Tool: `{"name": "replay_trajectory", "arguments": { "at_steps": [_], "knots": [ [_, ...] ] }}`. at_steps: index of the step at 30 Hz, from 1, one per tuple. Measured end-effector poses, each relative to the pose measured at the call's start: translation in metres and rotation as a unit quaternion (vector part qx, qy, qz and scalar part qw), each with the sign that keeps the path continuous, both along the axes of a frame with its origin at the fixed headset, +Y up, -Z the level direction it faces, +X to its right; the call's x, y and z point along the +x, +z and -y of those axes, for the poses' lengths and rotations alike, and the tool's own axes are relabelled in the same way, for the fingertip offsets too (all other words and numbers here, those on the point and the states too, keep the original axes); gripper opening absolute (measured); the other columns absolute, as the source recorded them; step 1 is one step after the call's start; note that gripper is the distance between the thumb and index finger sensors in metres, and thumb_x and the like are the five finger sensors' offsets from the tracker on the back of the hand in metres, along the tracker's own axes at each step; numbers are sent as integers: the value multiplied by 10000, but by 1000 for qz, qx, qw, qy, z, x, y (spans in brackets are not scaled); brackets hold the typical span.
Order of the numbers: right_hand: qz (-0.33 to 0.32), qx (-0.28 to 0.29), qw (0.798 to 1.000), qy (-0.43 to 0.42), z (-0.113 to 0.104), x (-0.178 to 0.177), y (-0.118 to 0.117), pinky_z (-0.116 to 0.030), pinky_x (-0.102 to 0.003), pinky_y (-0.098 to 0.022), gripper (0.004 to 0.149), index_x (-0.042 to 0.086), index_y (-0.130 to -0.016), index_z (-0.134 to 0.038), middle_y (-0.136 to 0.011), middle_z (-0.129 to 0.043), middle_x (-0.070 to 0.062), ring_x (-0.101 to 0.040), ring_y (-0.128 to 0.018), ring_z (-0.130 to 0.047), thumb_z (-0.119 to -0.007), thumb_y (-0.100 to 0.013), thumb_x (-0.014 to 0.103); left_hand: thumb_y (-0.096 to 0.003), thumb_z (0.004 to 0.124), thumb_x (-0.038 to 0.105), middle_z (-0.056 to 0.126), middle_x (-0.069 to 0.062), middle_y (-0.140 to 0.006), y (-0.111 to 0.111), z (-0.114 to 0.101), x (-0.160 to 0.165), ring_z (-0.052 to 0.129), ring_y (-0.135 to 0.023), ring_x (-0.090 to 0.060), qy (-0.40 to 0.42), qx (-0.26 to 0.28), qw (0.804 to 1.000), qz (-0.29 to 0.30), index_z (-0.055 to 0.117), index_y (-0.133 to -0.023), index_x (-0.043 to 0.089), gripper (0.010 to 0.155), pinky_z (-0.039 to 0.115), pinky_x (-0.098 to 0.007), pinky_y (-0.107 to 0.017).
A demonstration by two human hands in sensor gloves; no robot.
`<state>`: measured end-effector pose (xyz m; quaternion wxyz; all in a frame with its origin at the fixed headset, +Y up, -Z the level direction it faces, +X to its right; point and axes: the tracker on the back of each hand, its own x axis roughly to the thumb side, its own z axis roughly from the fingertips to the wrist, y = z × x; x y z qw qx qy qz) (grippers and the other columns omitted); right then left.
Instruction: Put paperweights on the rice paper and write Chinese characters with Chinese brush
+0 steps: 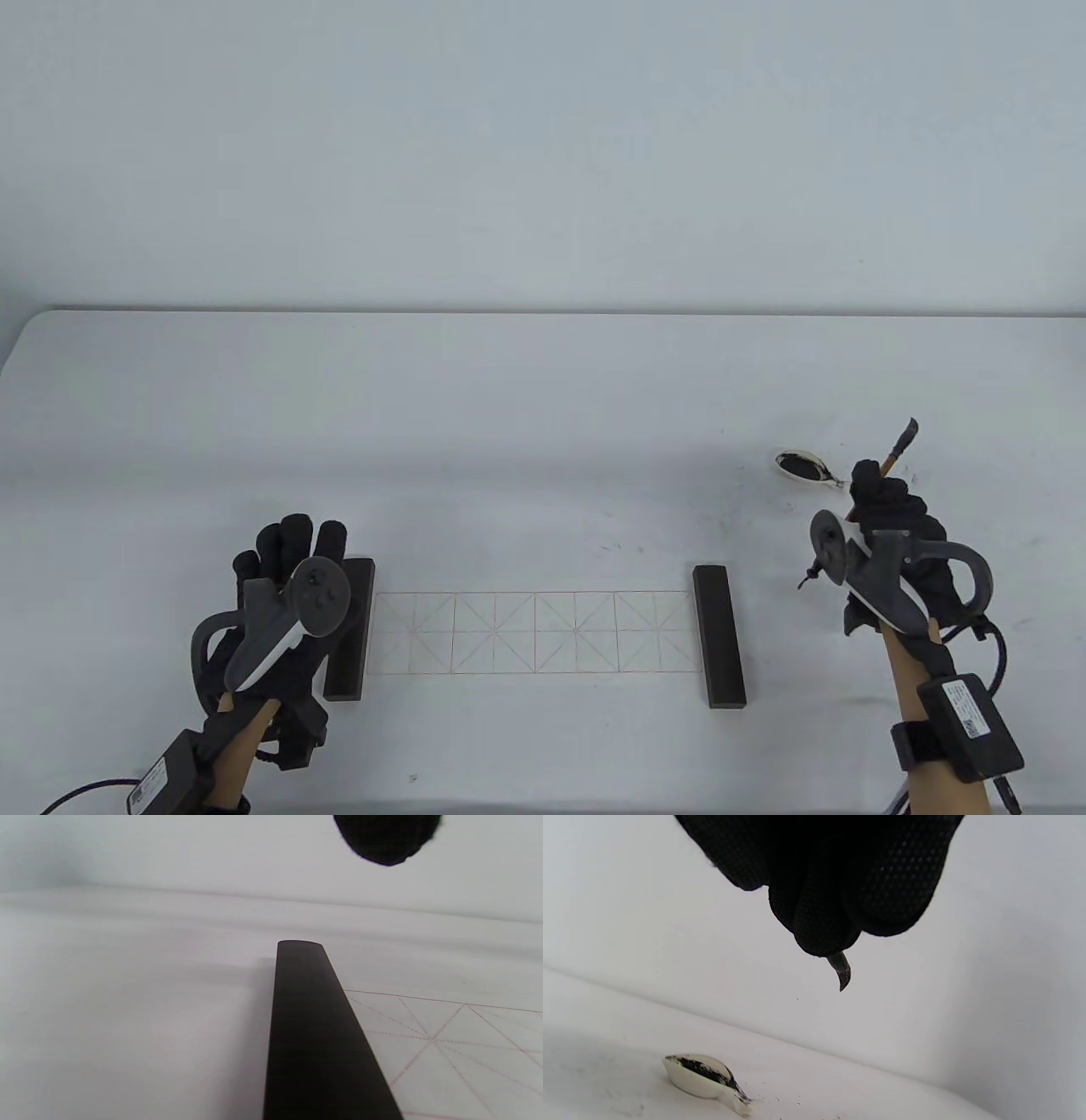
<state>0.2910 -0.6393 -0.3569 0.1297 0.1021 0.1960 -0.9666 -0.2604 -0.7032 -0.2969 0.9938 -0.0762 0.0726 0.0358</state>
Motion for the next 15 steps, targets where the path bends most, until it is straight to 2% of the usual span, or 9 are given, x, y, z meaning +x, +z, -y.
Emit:
{"name": "replay_trajectory", "arguments": {
  "at_steps": [2,7,12,15],
  "knots": [
    [4,9,998,-66,-9,5,0,-866,-349,-407,457,132,-968,-636,-798,-879,-143,-225,-614,-971,-739,-539,254,-486,624,538,16,10,-1249,0,0,0,71,-1199,-311,1,0,1000,0,62,-1127,442,858,84,-486,-866],
    [-9,30,987,-157,-29,13,1,-876,-331,-355,457,57,-959,-659,-718,-925,-149,-213,-536,-998,-712,-551,255,-486,625,537,17,8,-1249,0,0,0,74,-1199,-312,1,0,1000,0,64,-1127,440,857,86,-486,-866],
    [-18,63,973,-222,-31,23,1,-887,-321,-320,460,2,-934,-679,-668,-952,-152,-208,-488,-1017,-687,-555,263,-486,624,538,18,10,-1250,0,0,0,75,-1200,-309,2,0,1000,0,66,-1126,443,855,86,-486,-866],
    [-15,100,956,-276,-27,34,0,-896,-298,-273,450,-11,-894,-719,-606,-983,-135,-187,-423,-1035,-696,-548,275,-487,624,537,17,6,-1250,0,0,-1,72,-1199,-312,4,0,1000,-1,66,-1128,441,856,85,-486,-866]
  ]
}}
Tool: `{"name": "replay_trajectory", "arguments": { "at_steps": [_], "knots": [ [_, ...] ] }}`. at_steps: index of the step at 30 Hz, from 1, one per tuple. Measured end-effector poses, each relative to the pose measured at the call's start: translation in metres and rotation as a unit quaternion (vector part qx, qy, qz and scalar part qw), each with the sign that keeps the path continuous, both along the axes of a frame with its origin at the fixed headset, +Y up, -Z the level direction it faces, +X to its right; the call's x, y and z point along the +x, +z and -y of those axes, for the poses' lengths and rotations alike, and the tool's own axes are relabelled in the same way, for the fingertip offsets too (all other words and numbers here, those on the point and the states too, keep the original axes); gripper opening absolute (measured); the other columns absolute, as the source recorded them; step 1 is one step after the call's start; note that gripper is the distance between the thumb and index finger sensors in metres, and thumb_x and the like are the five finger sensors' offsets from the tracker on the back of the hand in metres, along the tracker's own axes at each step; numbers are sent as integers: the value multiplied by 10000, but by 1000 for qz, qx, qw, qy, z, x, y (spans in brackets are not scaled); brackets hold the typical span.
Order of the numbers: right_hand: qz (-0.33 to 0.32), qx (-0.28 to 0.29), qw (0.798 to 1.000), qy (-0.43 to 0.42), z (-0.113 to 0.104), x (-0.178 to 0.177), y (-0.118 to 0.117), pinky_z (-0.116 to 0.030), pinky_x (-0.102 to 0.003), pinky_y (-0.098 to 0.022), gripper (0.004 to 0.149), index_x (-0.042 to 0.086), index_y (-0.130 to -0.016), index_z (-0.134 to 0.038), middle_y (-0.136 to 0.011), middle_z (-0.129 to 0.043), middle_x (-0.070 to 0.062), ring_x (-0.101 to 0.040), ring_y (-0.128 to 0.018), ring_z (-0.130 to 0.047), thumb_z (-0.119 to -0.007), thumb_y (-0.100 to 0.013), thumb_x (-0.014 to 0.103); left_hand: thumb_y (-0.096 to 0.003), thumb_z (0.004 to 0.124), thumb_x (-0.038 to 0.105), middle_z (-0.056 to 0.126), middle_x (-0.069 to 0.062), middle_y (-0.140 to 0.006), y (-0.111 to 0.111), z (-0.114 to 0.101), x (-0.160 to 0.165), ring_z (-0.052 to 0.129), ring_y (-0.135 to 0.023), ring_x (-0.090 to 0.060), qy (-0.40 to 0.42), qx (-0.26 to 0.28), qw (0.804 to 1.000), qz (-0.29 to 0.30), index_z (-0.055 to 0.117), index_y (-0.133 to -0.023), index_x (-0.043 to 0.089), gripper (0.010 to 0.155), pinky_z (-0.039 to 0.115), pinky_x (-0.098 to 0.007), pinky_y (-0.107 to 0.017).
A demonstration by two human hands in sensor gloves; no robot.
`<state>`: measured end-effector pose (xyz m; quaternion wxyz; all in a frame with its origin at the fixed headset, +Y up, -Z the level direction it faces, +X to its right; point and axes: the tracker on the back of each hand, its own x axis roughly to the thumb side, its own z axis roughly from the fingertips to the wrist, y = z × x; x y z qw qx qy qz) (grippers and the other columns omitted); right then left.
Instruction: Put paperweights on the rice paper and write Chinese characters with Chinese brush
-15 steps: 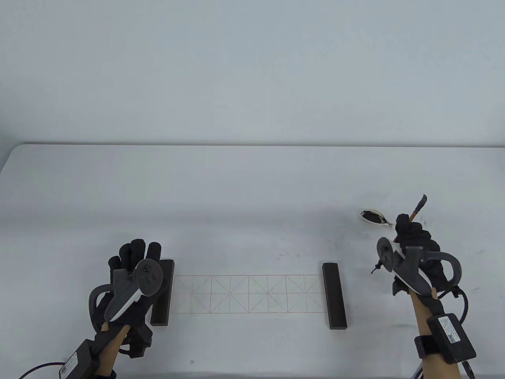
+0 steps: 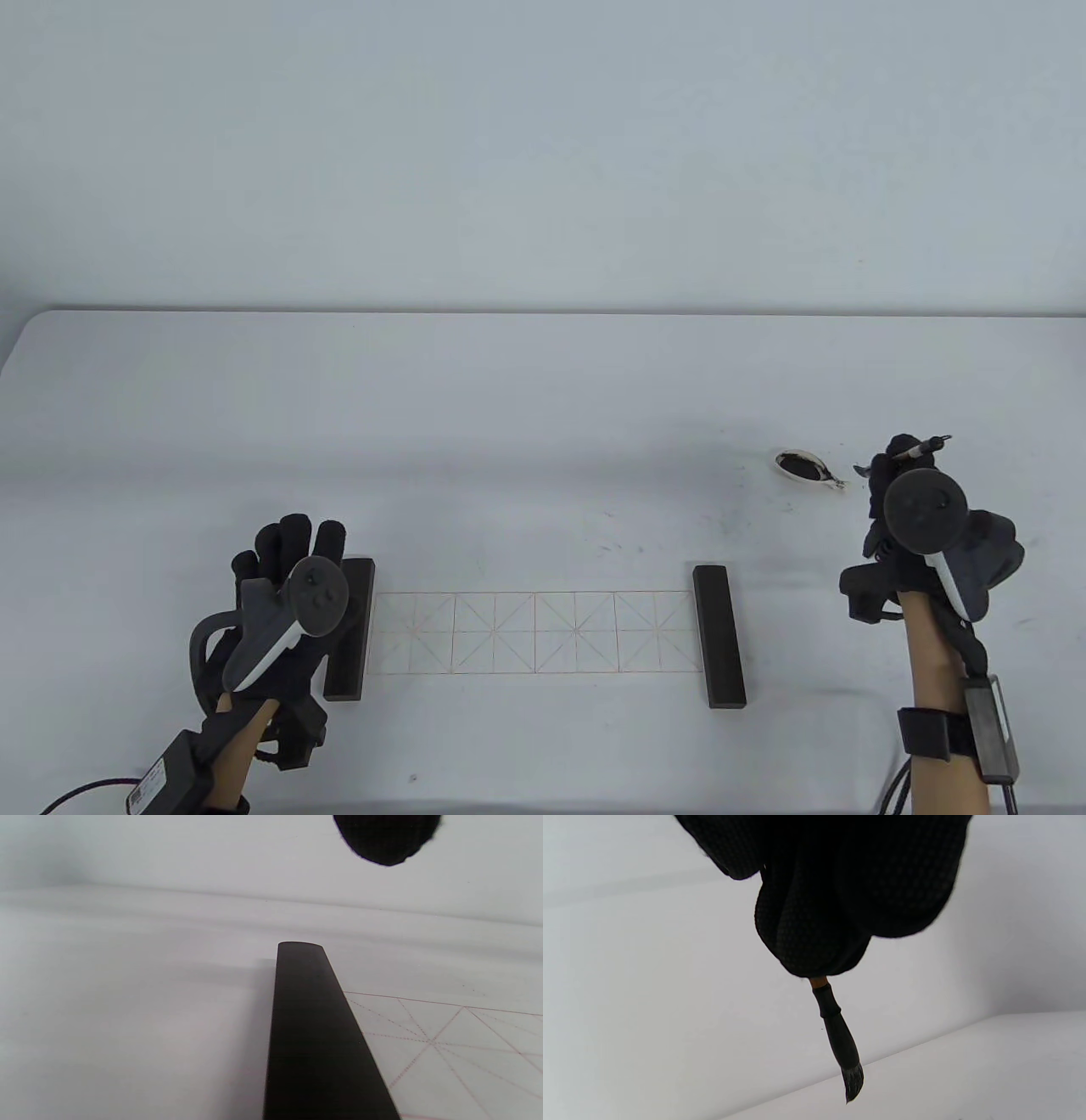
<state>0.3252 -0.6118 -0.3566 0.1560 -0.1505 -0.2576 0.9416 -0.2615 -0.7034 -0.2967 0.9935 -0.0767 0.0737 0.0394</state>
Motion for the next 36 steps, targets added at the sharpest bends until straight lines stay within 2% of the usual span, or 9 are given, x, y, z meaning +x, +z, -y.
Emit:
{"name": "replay_trajectory", "arguments": {
  "at_steps": [3,7,12,18,24,30,36],
  "knots": [
    [17,40,997,-57,6,12,-1,-900,-267,-231,449,20,-843,-775,-555,-1004,-96,-157,-366,-1043,-749,-522,334,-487,624,537,17,10,-1250,0,0,0,72,-1200,-309,0,-2,1000,-1,68,-1127,443,853,84,-485,-866],
    [45,91,979,-176,22,28,-5,-891,-246,-215,405,109,-775,-806,-537,-996,-49,-140,-344,-1032,-778,-497,402,-487,623,538,16,13,-1249,0,1,0,71,-1200,-308,1,-6,1000,-2,68,-1126,445,852,83,-484,-867],
    [78,80,962,-248,44,34,-15,-894,-254,-217,385,114,-783,-821,-553,-1002,-80,-166,-350,-1038,-738,-534,395,-488,624,537,14,9,-1249,-1,1,-1,70,-1200,-308,2,-10,1000,-3,65,-1126,444,853,81,-484,-866],
    [83,55,953,-287,69,33,-27,-900,-292,-267,452,40,-851,-775,-646,-982,-154,-220,-438,-1038,-671,-569,377,-487,624,537,17,11,-1249,-1,1,0,72,-1200,-307,3,-19,1000,-3,65,-1127,444,854,82,-485,-866],
    [86,31,954,-285,82,28,-36,-900,-304,-288,475,16,-876,-752,-679,-970,-171,-235,-469,-1036,-652,-577,372,-487,624,537,17,11,-1249,-1,1,0,73,-1200,-307,3,-19,1000,-3,66,-1127,443,854,84,-484,-867],
    [92,26,955,-280,86,28,-37,-903,-308,-288,491,5,-885,-749,-690,-968,-186,-243,-477,-1037,-644,-579,374,-487,625,536,20,9,-1250,-1,1,0,76,-1199,-310,3,-19,1000,-3,69,-1129,438,855,86,-484,-866],
    [111,32,962,-245,78,32,-31,-904,-300,-272,490,8,-872,-764,-671,-978,-178,-233,-456,-1043,-648,-577,381,-487,625,536,20,10,-1249,-1,1,1,76,-1200,-308,1,-22,1000,2,69,-1128,439,854,87,-483,-867]
  ]
}}
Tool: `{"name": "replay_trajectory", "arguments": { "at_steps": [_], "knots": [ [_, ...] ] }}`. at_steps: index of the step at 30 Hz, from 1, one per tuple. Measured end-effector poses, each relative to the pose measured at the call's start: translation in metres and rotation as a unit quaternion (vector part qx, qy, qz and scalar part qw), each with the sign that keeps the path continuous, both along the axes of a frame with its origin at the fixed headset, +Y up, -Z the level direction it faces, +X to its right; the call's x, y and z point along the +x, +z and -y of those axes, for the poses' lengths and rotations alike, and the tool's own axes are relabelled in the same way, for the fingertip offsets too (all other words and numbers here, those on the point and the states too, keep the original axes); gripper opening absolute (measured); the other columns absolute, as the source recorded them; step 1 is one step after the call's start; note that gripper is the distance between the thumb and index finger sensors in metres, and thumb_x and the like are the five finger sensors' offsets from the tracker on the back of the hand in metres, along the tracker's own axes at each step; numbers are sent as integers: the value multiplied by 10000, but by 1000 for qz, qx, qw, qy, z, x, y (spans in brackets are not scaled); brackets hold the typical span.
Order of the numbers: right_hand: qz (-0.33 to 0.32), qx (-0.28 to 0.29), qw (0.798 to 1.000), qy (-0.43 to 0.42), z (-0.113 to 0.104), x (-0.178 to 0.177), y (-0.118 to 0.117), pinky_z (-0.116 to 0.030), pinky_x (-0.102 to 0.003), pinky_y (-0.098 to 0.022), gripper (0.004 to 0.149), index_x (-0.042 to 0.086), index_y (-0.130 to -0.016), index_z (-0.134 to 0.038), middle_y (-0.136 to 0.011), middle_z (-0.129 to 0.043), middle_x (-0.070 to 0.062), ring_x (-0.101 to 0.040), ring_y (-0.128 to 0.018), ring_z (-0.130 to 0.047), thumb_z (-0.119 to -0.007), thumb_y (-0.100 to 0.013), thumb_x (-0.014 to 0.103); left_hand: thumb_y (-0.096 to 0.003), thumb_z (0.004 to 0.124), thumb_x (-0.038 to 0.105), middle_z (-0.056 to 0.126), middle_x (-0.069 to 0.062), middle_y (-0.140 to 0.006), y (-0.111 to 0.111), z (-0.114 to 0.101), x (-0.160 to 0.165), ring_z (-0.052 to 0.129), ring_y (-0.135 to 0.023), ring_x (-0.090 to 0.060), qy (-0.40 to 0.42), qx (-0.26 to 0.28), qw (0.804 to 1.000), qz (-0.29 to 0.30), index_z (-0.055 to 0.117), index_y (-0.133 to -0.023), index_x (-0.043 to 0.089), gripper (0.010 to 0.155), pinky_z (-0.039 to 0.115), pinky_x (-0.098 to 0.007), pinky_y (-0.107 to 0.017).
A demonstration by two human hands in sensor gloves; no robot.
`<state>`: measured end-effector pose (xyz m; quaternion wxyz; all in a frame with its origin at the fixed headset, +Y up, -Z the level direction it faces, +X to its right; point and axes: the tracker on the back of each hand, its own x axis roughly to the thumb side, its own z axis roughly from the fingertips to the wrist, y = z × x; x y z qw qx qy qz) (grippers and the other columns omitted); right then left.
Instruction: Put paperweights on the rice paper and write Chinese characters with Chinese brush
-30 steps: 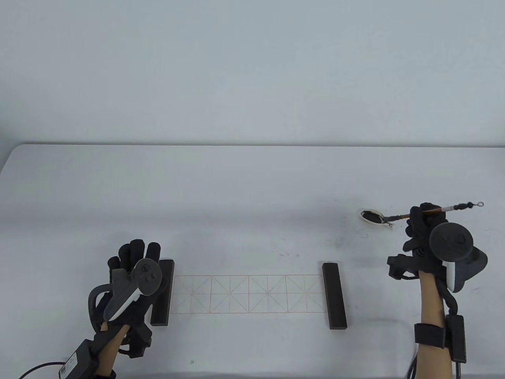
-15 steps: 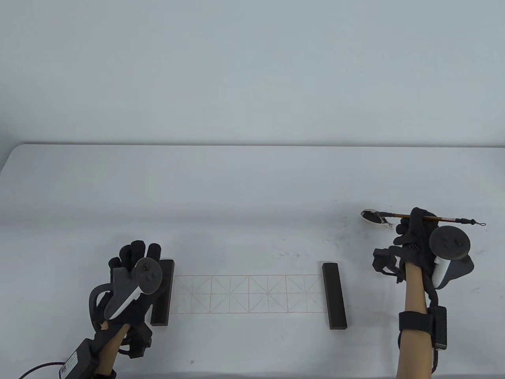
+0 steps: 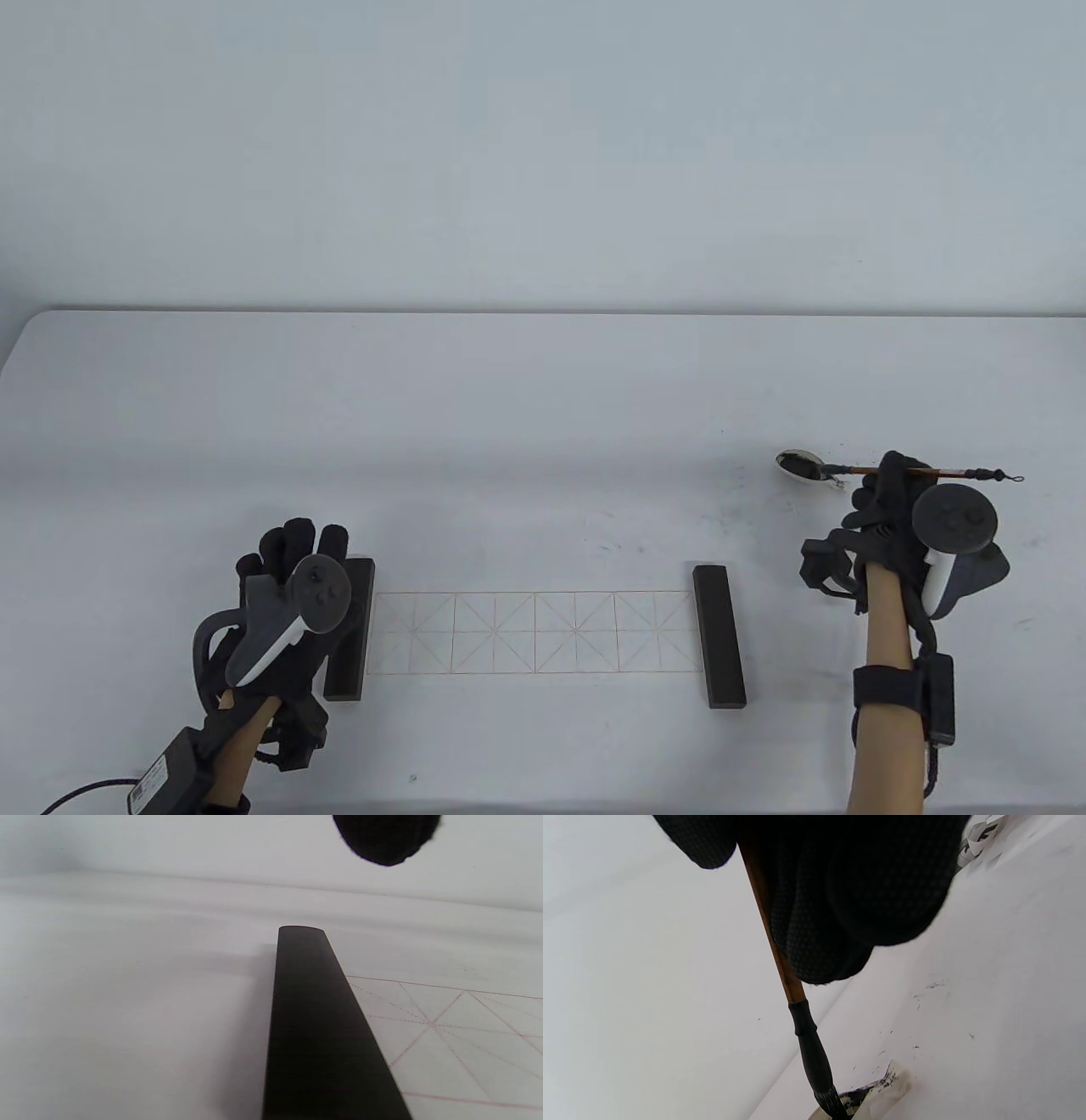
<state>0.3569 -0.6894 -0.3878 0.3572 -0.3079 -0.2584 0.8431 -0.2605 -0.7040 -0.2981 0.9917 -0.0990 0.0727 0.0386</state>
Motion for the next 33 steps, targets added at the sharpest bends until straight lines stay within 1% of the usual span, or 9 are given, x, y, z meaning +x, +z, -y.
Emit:
{"name": "replay_trajectory", "arguments": {
  "at_steps": [2,5,8,13,18,23,28,33],
  "knots": [
    [-3,3,1000,1,-3,1,1,-905,-297,-273,491,8,-873,-762,-672,-978,-175,-231,-457,-1043,-647,-577,383,-487,624,537,19,10,-1249,0,0,0,75,-1200,-309,1,-1,1000,-1,70,-1127,440,853,87,-483,-867],
    [-15,6,1000,-21,-3,1,1,-904,-302,-278,494,3,-879,-757,-679,-975,-182,-238,-463,-1041,-648,-577,379,-487,625,536,19,9,-1249,0,1,1,76,-1199,-311,0,-2,1000,-1,69,-1128,438,855,87,-484,-866],
    [-23,-4,1000,-20,-1,0,0,-905,-311,-284,502,-5,-888,-753,-691,-971,-194,-249,-475,-1041,-649,-577,376,-486,625,536,22,9,-1249,0,1,1,79,-1199,-310,-2,-4,1000,0,72,-1128,438,853,88,-484,-867],
    [-9,-13,1000,4,-2,0,2,-905,-312,-278,503,-7,-885,-756,-687,-973,-199,-250,-469,-1043,-649,-577,376,-486,625,535,23,9,-1249,0,0,1,79,-1199,-310,-1,-3,1000,-1,72,-1128,439,853,89,-483,-867],
    [-8,-17,999,49,-14,-2,5,-905,-301,-278,501,7,-882,-761,-684,-976,-178,-235,-467,-1043,-644,-578,387,-486,625,535,22,9,-1249,0,0,1,79,-1199,-310,0,-2,1000,0,73,-1129,438,853,88,-483,-867],
    [-29,-16,999,43,-16,-5,4,-904,-305,-289,502,7,-894,-750,-700,-969,-184,-240,-482,-1039,-645,-579,384,-486,627,535,27,7,-1249,0,1,1,85,-1200,-309,-1,-3,1000,0,76,-1130,437,853,91,-485,-866],
    [-27,-27,998,54,-13,-6,3,-904,-314,-285,504,-4,-893,-752,-698,-970,-194,-251,-479,-1041,-651,-576,374,-486,627,533,30,2,-1249,0,1,1,85,-1198,-315,-1,-4,1000,0,81,-1131,434,851,93,-485,-866],
    [-16,-33,996,83,-20,-6,5,-902,-308,-285,503,4,-891,-755,-694,-971,-186,-241,-477,-1040,-649,-577,382,-486,627,533,30,4,-1250,0,0,1,87,-1199,-313,0,-3,1000,-1,81,-1131,435,851,93,-485,-866]
  ]
}}
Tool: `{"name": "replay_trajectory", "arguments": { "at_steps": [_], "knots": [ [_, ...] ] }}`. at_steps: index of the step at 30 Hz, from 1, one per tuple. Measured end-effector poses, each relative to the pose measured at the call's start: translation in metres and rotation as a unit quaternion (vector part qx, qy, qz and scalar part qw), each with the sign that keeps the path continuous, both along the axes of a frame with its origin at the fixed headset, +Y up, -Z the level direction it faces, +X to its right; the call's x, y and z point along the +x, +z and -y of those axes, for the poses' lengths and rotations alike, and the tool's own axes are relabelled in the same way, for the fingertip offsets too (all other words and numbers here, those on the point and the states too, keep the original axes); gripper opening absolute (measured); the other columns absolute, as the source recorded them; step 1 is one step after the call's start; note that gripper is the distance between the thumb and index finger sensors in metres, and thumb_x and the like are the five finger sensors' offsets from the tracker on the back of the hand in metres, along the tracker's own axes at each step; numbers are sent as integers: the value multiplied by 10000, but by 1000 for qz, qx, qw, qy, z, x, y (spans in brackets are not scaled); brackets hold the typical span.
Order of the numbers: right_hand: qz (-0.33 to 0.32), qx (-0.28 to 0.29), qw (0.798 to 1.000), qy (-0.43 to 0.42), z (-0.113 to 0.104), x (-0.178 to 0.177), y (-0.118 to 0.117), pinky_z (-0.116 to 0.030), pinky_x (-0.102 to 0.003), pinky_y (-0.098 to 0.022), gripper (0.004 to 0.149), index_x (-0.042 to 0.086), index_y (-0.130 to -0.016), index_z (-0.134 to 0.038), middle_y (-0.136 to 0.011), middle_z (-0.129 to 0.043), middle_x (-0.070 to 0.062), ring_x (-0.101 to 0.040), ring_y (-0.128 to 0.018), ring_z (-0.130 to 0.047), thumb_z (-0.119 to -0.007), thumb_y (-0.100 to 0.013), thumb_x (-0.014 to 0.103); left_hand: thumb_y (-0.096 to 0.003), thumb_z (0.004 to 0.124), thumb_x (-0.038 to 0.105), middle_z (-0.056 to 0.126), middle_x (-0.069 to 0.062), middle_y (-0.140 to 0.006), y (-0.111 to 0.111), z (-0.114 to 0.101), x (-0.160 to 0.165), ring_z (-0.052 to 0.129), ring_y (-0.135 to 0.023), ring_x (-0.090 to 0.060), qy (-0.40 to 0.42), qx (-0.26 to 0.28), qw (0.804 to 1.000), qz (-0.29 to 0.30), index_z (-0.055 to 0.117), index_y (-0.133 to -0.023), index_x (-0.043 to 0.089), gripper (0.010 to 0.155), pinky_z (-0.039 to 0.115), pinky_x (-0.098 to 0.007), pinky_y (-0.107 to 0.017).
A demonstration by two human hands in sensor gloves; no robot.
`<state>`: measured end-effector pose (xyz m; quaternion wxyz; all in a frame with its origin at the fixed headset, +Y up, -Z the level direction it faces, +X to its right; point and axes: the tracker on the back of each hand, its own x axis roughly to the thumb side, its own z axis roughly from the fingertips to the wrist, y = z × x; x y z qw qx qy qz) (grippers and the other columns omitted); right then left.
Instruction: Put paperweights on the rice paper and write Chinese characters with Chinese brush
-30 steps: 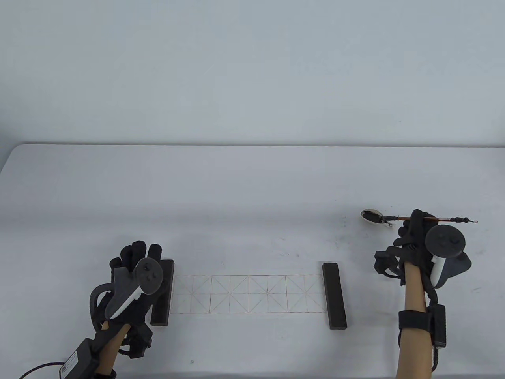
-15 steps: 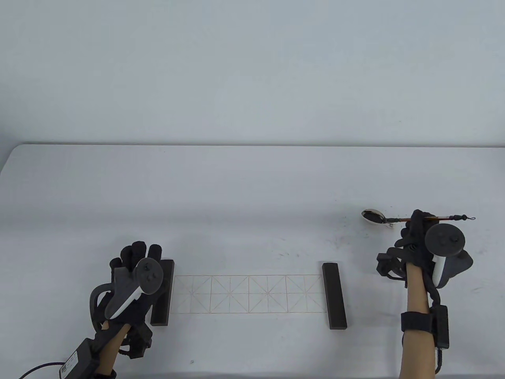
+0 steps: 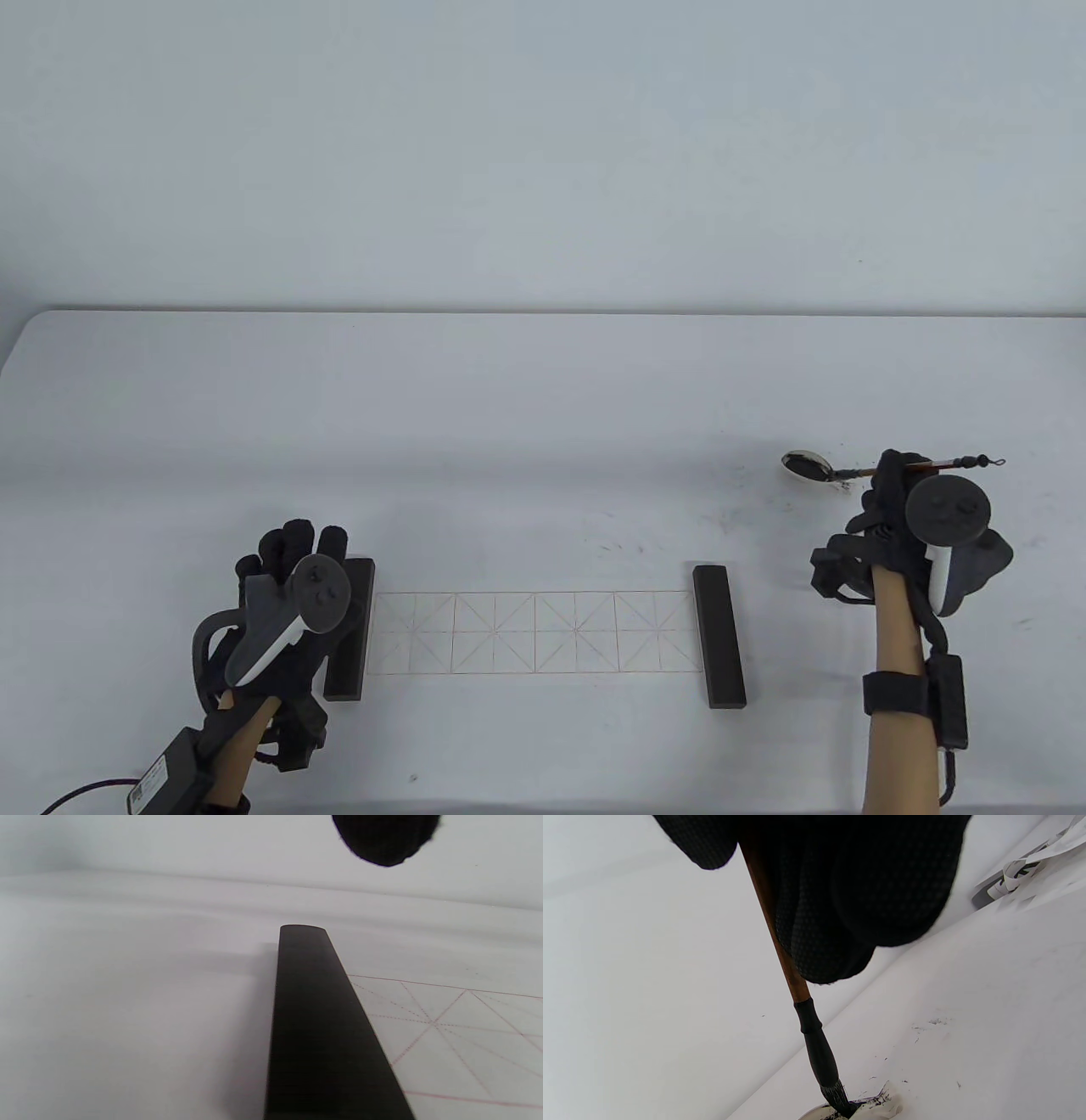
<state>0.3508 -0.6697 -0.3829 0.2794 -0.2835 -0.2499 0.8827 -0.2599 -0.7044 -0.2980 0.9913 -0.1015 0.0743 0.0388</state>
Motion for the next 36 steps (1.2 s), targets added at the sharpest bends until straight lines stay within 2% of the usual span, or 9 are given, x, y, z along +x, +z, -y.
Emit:
{"name": "replay_trajectory", "arguments": {
  "at_steps": [13,19,24,31,36],
  "knots": [
    [-3,-3,1000,-4,-2,1,0,-900,-312,-286,504,1,-893,-753,-696,-969,-192,-248,-477,-1038,-651,-577,379,-485,628,533,34,5,-1251,0,1,0,91,-1198,-314,0,-3,1000,0,87,-1132,433,848,96,-485,-866],
    [0,0,1000,24,-14,-2,5,-899,-310,-290,501,9,-900,-746,-703,-966,-186,-243,-485,-1035,-651,-578,380,-485,628,532,40,0,-1251,0,1,0,96,-1199,-316,-1,-2,1000,2,92,-1134,431,848,100,-487,-866],
    [-13,38,998,42,-33,-12,17,-897,-301,-288,483,34,-903,-744,-697,-964,-177,-233,-479,-1033,-663,-574,378,-485,629,532,37,1,-1250,0,0,-1,94,-1198,-315,2,2,1000,2,92,-1133,430,848,99,-486,-866],
    [-89,103,988,71,-66,-54,43,-900,-280,-260,467,34,-864,-775,-651,-987,-155,-208,-436,-1043,-675,-568,381,-485,627,533,41,5,-1251,0,0,-2,98,-1199,-313,6,8,1000,2,93,-1134,430,847,101,-485,-866],
    [-171,143,968,114,-82,-106,63,-900,-276,-254,466,34,-856,-782,-643,-991,-148,-203,-427,-1045,-679,-567,384,-486,627,532,42,1,-1251,1,-1,-3,98,-1199,-314,8,15,1000,0,94,-1135,429,846,101,-486,-866]
  ]
}}
